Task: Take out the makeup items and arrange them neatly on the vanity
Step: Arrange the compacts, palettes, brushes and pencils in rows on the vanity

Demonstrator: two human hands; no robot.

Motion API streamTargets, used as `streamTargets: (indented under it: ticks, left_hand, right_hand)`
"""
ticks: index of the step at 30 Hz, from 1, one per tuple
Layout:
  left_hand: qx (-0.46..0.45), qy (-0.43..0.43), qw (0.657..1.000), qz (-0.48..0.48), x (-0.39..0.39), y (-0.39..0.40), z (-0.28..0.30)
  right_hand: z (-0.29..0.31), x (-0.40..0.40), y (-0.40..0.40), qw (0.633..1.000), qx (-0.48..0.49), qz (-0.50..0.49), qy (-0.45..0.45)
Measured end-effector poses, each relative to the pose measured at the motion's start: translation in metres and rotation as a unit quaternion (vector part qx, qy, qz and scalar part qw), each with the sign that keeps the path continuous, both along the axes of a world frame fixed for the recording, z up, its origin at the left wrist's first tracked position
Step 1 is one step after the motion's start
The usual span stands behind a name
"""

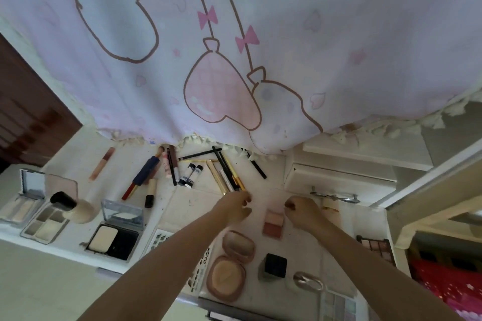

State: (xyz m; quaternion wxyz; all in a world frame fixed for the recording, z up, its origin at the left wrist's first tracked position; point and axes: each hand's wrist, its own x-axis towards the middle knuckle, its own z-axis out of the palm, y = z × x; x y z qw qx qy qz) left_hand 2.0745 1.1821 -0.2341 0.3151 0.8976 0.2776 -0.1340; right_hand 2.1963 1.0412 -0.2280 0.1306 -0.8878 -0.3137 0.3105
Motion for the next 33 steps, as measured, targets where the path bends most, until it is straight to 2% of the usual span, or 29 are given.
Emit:
streamTargets:
  ticks: [4,11,15,19,24,26,30,33]
  left_hand:
    - [0.067,-0.032,0.997,0.031,-0.022,0.012,0.015]
    - [0.205,0.043,0.975,0.075,-0.078,0.029,0.053]
    - [0.308,0.036,0.947,0.087,-0.099,0.056,0.073]
    - [0.352,-0.018,0.932,0.088,-0.117,0.094,0.082]
    - [0.364,-0.052,0.930,0.022,-0.132,0.169,0.064]
    - [0.319,-0.043,0.947,-0.005,-0.132,0.193,0.062]
    - [0.297,0.001,0.954,-0.048,-0.131,0.230,0.046]
    - [0.297,-0.012,0.951,-0.085,-0.122,0.246,0.030]
  right_hand:
    - [0.015,-0.009,0.002,0.998,0.017,0.051,-0.016]
    - [0.062,-0.026,0.027,0.984,0.039,0.167,-0.057]
    - [0.090,-0.040,0.063,0.950,0.109,0.246,-0.158]
    - [0.092,-0.057,0.106,0.920,0.096,0.288,-0.248]
    - [0.063,-0.076,0.175,0.929,0.065,0.249,-0.266]
    - [0.047,-0.083,0.196,0.935,0.055,0.224,-0.271]
    - [0.027,-0.090,0.217,0.959,0.050,0.155,-0.234]
    - [0.017,-0.090,0.212,0.963,0.070,0.089,-0.244]
